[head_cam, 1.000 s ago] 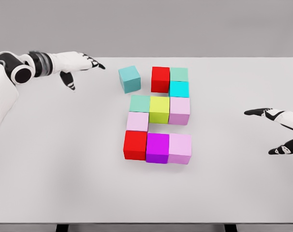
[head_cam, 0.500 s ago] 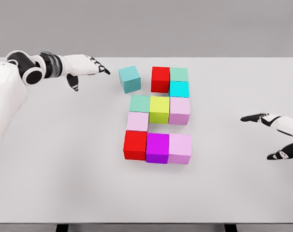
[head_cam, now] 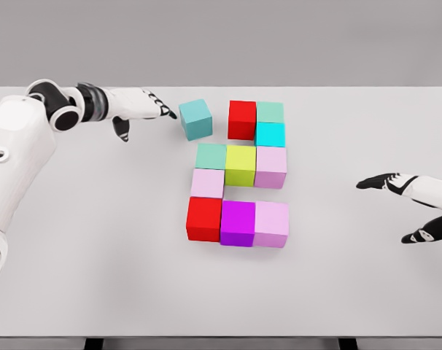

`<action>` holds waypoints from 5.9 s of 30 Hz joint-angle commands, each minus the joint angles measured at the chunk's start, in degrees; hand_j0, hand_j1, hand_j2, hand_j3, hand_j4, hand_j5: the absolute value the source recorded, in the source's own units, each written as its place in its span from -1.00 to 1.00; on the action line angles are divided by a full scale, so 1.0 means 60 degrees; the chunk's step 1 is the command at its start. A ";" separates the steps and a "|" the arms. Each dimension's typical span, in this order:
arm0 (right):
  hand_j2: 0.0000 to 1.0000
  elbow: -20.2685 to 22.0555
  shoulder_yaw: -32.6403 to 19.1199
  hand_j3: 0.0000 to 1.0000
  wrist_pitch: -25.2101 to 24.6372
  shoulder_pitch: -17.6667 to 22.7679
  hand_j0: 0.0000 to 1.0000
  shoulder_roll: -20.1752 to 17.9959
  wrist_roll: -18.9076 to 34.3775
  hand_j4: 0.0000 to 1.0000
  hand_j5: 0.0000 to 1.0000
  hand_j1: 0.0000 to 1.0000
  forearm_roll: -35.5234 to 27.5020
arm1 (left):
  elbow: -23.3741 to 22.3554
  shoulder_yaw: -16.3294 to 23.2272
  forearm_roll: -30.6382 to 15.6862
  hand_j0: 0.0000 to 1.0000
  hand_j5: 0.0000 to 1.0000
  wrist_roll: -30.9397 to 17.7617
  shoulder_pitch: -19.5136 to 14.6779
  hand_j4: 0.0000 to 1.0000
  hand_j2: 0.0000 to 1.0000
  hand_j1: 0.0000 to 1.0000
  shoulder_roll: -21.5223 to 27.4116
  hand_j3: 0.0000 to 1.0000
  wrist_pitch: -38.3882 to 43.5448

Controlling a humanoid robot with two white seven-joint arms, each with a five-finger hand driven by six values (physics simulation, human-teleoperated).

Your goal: Assemble the squares on the desktop into the number 2

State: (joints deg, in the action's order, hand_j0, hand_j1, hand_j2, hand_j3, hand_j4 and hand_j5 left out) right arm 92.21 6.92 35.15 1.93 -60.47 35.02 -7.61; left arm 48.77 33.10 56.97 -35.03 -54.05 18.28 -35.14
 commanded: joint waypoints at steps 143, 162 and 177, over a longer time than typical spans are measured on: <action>1.00 -0.1481 -0.0757 1.00 -0.0025 -0.0059 1.00 0.0982 -0.0003 1.00 1.00 1.00 0.0037 | -0.1493 0.0167 0.0730 1.00 1.00 0.0004 -0.0747 1.00 1.00 1.00 -0.1332 1.00 0.0363; 1.00 -0.1628 -0.0874 1.00 -0.0025 -0.0059 1.00 0.1056 -0.0003 1.00 1.00 1.00 0.0066 | -0.1493 0.0167 0.0744 1.00 1.00 0.0004 -0.0806 1.00 1.00 1.00 -0.1376 1.00 0.0363; 1.00 -0.1686 -0.0904 1.00 -0.0025 -0.0059 1.00 0.1056 -0.0003 1.00 1.00 1.00 0.0066 | -0.1479 0.0167 0.0730 1.00 1.00 0.0004 -0.0806 1.00 1.00 1.00 -0.1435 1.00 0.0451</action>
State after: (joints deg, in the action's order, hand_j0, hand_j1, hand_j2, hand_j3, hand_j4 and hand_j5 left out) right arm 82.10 1.55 35.15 1.58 -54.04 35.02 -6.75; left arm 39.86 34.24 61.52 -35.03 -58.97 9.67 -32.59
